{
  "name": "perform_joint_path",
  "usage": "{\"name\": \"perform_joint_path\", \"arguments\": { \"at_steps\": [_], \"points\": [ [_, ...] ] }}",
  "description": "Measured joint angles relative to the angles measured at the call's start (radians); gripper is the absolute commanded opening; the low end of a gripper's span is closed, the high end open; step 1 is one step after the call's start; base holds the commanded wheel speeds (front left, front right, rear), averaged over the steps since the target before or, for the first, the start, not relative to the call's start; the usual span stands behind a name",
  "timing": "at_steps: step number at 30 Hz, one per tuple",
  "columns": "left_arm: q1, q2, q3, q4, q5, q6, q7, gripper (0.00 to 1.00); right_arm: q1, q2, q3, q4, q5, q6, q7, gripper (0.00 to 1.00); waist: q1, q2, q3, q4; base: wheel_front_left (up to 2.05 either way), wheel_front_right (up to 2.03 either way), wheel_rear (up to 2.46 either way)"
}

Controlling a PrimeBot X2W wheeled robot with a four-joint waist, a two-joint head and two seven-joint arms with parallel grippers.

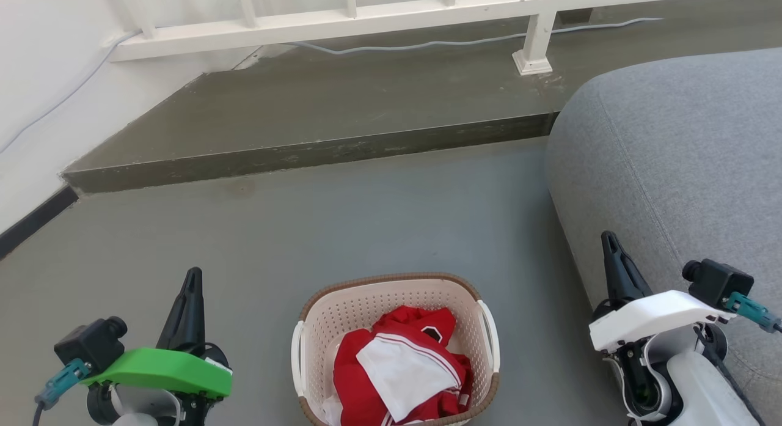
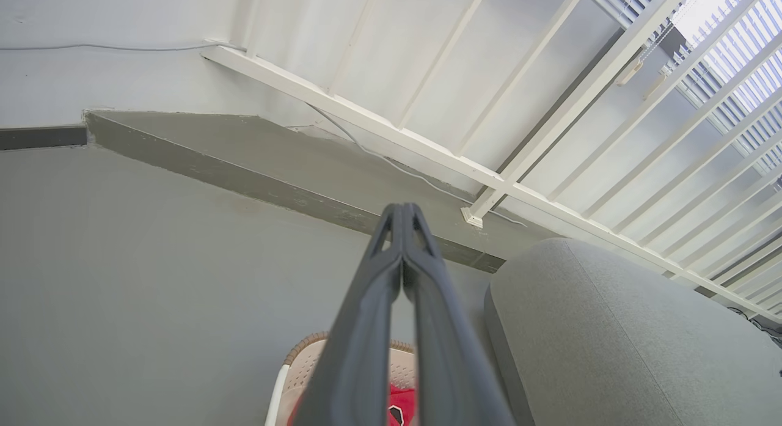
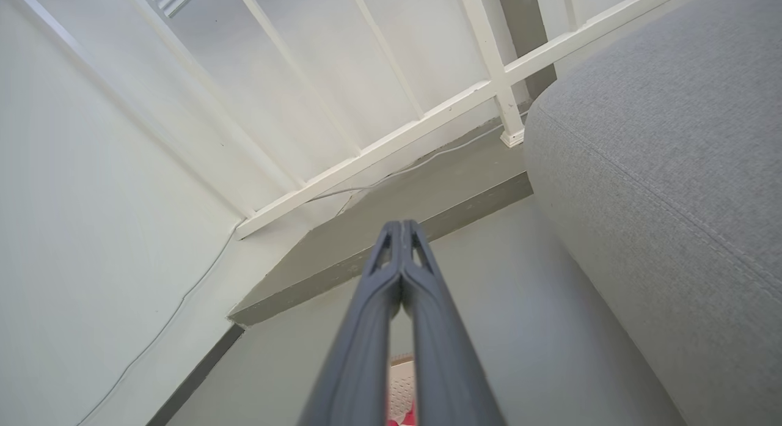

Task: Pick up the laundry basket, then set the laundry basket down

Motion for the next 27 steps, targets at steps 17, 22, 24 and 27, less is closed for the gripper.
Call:
{"name": "perform_joint_path", "arguments": {
  "at_steps": [17, 22, 24, 27],
  "points": [
    [0.000, -0.007, 0.042, 0.021, -0.197, 0.000, 0.063, 0.00, 0.000, 0.012, -0.073, 0.001, 0.221, 0.035, 0.061, 0.00, 0.0000, 0.0000, -0.006, 0.015, 0.00, 0.00, 0.00],
    [-0.001, -0.008, 0.056, 0.026, -0.253, 0.000, 0.081, 0.00, 0.000, 0.015, -0.094, 0.003, 0.283, 0.044, 0.081, 0.00, 0.0000, 0.0000, -0.008, 0.019, 0.00, 0.00, 0.00],
    [-0.001, -0.009, 0.059, 0.026, -0.272, 0.000, 0.089, 0.00, 0.000, 0.016, -0.102, 0.004, 0.305, 0.052, 0.089, 0.00, 0.0000, 0.0000, -0.009, 0.020, 0.00, 0.00, 0.00],
    [-0.001, -0.010, 0.064, 0.028, -0.306, 0.000, 0.101, 0.00, 0.000, 0.018, -0.112, 0.005, 0.344, 0.055, 0.095, 0.00, 0.0000, 0.0000, -0.010, 0.023, 0.00, 0.00, 0.00]
  ]
}}
